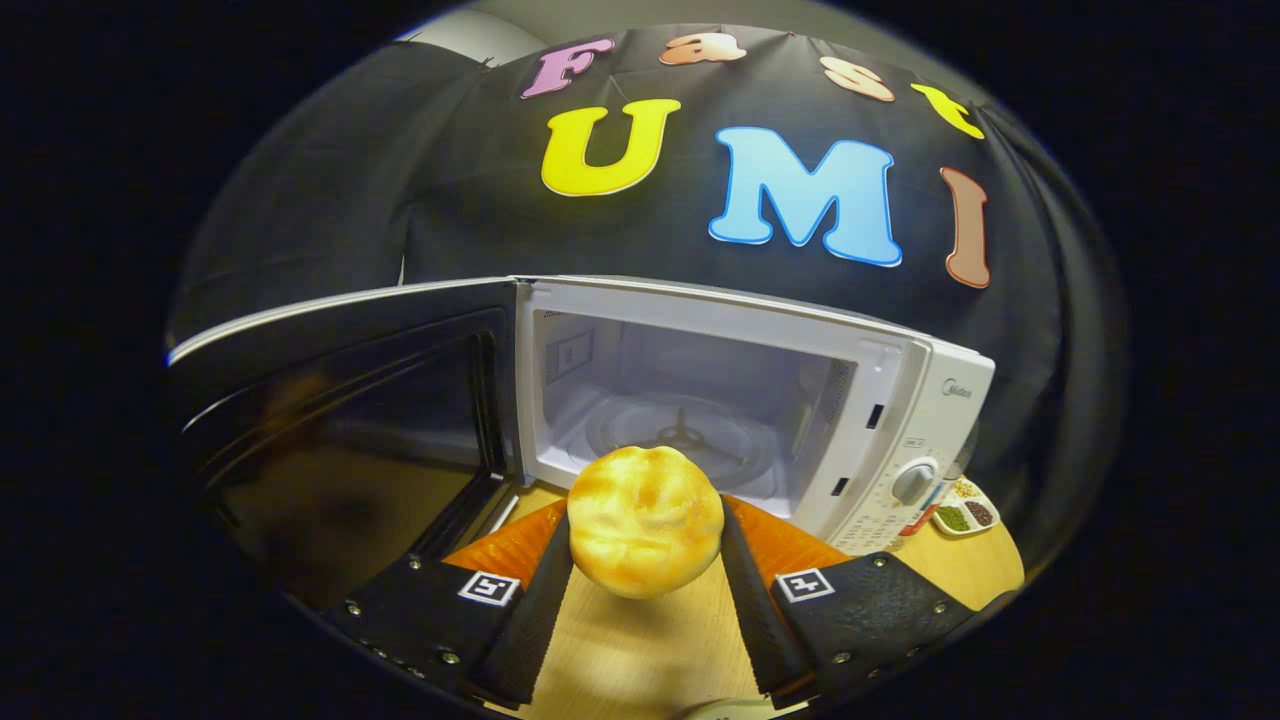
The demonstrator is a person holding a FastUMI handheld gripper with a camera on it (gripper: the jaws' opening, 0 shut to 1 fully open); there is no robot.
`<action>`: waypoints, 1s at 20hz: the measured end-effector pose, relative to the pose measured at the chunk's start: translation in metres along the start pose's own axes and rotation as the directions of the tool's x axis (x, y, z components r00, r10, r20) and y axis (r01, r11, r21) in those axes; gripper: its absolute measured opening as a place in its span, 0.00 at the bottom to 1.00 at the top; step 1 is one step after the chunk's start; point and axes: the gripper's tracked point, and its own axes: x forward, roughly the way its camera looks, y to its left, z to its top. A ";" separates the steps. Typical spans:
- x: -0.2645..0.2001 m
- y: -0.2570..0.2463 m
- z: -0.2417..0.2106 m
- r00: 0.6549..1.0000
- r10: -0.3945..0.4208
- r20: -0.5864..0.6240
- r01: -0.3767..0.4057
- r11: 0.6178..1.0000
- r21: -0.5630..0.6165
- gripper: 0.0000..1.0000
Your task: Open the microwave, put the food inside, and close the microwave door.
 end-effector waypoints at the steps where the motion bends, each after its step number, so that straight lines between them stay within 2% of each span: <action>1: 0.011 0.000 0.003 1.000 0.000 -0.003 0.000 1.000 0.017 0.79; 6: 0.067 -0.007 0.012 0.999 -0.047 0.002 0.047 0.991 0.126 0.79; 9: 0.091 -0.013 0.016 0.996 -0.088 0.022 0.079 0.960 0.268 0.79; 13: 0.119 -0.012 0.022 0.997 -0.079 0.015 0.062 0.869 0.490 0.79; 16: 0.140 -0.010 0.027 0.997 -0.077 0.030 0.045 0.808 0.588 0.79; 20: 0.160 0.007 0.027 0.999 -0.025 0.032 -0.006 0.689 0.725 0.79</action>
